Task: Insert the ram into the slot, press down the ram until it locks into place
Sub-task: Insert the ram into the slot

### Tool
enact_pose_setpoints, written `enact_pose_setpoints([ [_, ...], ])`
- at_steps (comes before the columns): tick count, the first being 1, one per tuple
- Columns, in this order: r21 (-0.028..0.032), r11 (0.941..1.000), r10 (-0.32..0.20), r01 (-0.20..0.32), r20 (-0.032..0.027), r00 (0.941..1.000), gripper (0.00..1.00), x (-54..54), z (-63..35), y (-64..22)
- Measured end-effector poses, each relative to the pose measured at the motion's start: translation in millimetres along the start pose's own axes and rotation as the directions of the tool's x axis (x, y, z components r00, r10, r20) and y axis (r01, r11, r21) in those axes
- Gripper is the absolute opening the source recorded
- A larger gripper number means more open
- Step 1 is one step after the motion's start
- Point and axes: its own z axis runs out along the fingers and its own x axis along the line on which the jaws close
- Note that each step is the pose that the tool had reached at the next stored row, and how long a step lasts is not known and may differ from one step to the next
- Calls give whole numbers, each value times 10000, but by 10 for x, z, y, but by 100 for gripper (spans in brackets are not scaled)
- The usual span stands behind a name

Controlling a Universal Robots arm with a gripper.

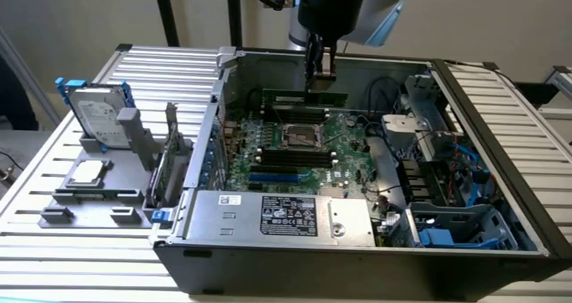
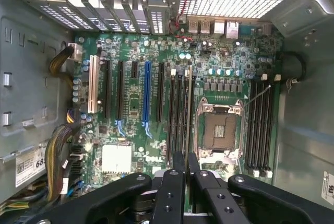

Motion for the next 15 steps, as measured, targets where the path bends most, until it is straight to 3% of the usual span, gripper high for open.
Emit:
enact_pose_setpoints([
  [15,0,10000,0,0,-1,10000,14,4,272,-8],
])
